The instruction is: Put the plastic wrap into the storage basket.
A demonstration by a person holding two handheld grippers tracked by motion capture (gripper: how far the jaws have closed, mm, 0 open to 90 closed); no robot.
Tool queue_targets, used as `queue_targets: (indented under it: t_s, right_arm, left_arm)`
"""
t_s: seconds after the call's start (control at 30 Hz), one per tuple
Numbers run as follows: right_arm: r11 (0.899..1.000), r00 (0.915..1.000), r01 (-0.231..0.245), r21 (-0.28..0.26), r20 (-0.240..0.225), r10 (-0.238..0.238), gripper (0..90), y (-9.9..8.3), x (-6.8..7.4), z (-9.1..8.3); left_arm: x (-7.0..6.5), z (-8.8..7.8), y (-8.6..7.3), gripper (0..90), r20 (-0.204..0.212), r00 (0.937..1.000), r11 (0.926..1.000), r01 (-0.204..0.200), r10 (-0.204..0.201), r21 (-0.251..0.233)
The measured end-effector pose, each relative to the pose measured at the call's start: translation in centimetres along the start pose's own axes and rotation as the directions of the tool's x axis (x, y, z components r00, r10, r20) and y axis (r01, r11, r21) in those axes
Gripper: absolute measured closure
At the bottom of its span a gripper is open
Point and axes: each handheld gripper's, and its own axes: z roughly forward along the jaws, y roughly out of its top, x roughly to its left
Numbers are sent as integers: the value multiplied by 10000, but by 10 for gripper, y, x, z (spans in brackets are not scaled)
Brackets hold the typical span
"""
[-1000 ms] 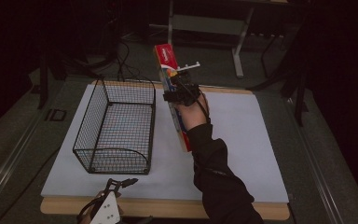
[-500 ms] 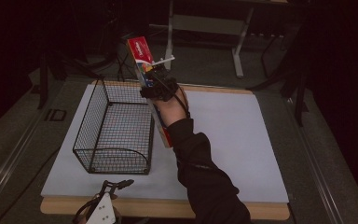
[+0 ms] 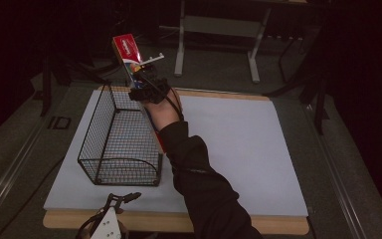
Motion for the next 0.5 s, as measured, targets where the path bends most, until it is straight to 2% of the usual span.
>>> queue_targets:
  t_s: [0.23,0.37,0.4,0.5]
  right_arm:
    - [10000,9999,-73,3,-119,73,398,3,18,17]
    - [10000,9998,69,57,-175,-68,398,0,29,28]
    - [9999,9997,-13,114,-244,16,398,-2,33,32]
    - [9999,9995,-78,117,-292,81,399,-3,37,35]
  left_arm:
    - [0,-1,-1,1,-19,10000,10000,7,-7,32]
    - [-1,-1,-1,1,-55,10000,10000,-9,9,40]
    - [-1,-1,-1,1,-61,10000,10000,-14,14,54]
    - [-1,-1,-1,1,-109,9999,10000,6,-5,37]
